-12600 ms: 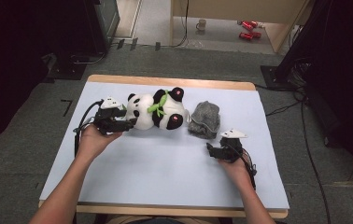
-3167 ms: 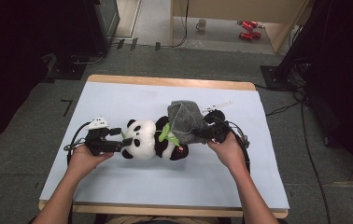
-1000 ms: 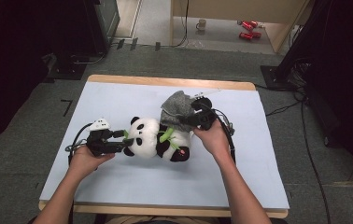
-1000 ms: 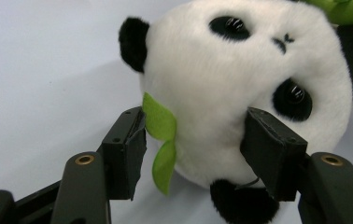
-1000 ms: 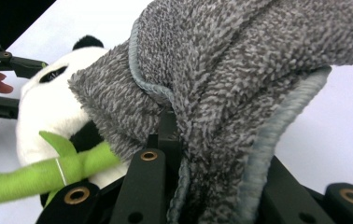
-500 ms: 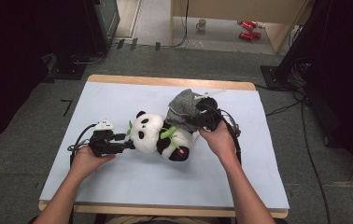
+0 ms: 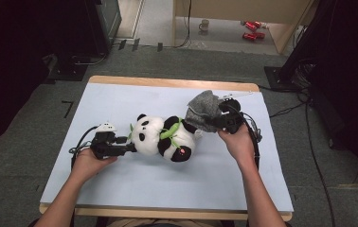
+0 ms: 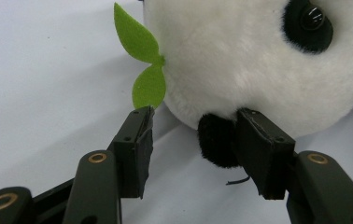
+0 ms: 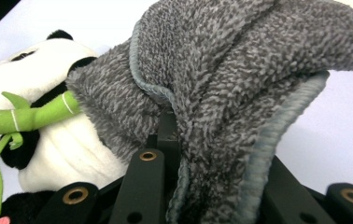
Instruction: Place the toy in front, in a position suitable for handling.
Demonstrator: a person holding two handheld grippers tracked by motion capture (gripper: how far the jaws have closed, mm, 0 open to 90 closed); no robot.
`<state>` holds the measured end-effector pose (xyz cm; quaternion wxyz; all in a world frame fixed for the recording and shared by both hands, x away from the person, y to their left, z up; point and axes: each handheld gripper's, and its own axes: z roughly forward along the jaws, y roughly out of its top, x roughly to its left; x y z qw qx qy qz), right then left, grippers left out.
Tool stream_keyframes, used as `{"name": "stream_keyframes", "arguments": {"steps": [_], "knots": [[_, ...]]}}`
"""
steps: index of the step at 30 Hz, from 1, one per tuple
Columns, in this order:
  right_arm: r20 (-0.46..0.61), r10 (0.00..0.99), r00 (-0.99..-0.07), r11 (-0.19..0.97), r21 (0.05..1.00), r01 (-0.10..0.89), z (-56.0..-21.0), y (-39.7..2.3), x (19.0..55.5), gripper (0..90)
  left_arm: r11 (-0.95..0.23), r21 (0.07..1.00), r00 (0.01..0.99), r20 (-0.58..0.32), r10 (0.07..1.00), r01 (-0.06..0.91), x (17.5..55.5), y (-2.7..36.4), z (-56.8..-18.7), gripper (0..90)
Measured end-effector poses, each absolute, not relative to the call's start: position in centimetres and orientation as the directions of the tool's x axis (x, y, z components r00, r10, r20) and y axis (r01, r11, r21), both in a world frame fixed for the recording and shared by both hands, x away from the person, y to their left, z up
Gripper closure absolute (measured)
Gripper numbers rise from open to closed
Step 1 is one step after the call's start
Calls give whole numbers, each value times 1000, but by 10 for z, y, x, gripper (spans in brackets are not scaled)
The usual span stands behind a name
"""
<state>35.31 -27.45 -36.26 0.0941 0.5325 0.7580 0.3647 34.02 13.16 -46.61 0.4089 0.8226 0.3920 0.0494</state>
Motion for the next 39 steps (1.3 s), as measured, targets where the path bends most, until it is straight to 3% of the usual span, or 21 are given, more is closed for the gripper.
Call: {"name": "stream_keyframes", "arguments": {"steps": [10, 15, 21, 24, 25, 26, 27, 39], "knots": [[304, 785, -540, 196, 705, 682, -338, -225, 355, 773, -336, 733, 691, -246, 679, 591, 340, 138, -460, 414], [317, 726, -610, 269, 686, 676, -345, -165, 369, 772, -337, 762, 736, -257, 627, 553, 335, 130, -456, 381], [333, 653, -680, 362, 651, 667, -362, -104, 371, 772, -317, 765, 719, -260, 644, 561, 334, 119, -459, 414], [282, 640, -715, 448, 618, 646, -374, -85, 365, 773, -309, 772, 713, -249, 656, 555, 333, 117, -459, 477], [282, 640, -715, 448, 618, 646, -374, -85, 365, 773, -309, 772, 713, -249, 656, 555, 333, 117, -459, 499], [201, 655, -728, 517, 583, 626, -386, -79, 362, 774, -317, 774, 710, -230, 666, 548, 332, 114, -459, 523], [185, 651, -737, 524, 593, 612, -388, -80, 361, 775, -316, 778, 709, -223, 669, 543, 331, 112, -459, 533], [144, 728, -670, 459, 624, 632, -375, -128, 367, 765, -275, 794, 697, -243, 675, 542, 333, 109, -457, 602]]}}
